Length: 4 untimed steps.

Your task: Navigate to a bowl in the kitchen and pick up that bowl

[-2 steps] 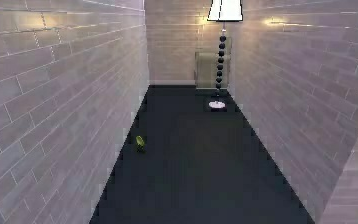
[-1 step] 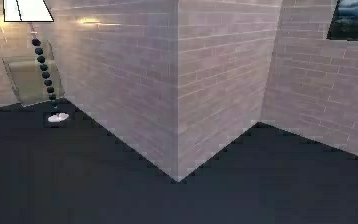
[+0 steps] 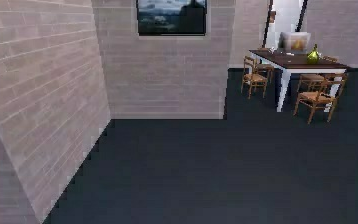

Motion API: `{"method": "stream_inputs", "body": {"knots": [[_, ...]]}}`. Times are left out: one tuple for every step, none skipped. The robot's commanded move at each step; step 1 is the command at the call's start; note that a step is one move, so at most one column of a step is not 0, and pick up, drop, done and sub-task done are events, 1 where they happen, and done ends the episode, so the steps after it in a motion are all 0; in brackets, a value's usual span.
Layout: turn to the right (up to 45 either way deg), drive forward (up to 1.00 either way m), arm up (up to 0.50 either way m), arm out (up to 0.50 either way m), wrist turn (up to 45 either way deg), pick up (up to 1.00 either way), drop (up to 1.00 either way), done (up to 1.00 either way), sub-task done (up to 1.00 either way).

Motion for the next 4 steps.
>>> {"method": "stream_inputs", "body": {"knots": [[42.0,0.0,0.0,0.0,0.0,0.0,0.0,0.0,0.0],[0.0,1.0,0.0,0.0,0.0,0.0,0.0,0.0,0.0],[0.0,1.0,0.0,0.0,0.0,0.0,0.0,0.0,0.0],[6.0,0.0,0.0,0.0,0.0,0.0,0.0,0.0,0.0]]}}
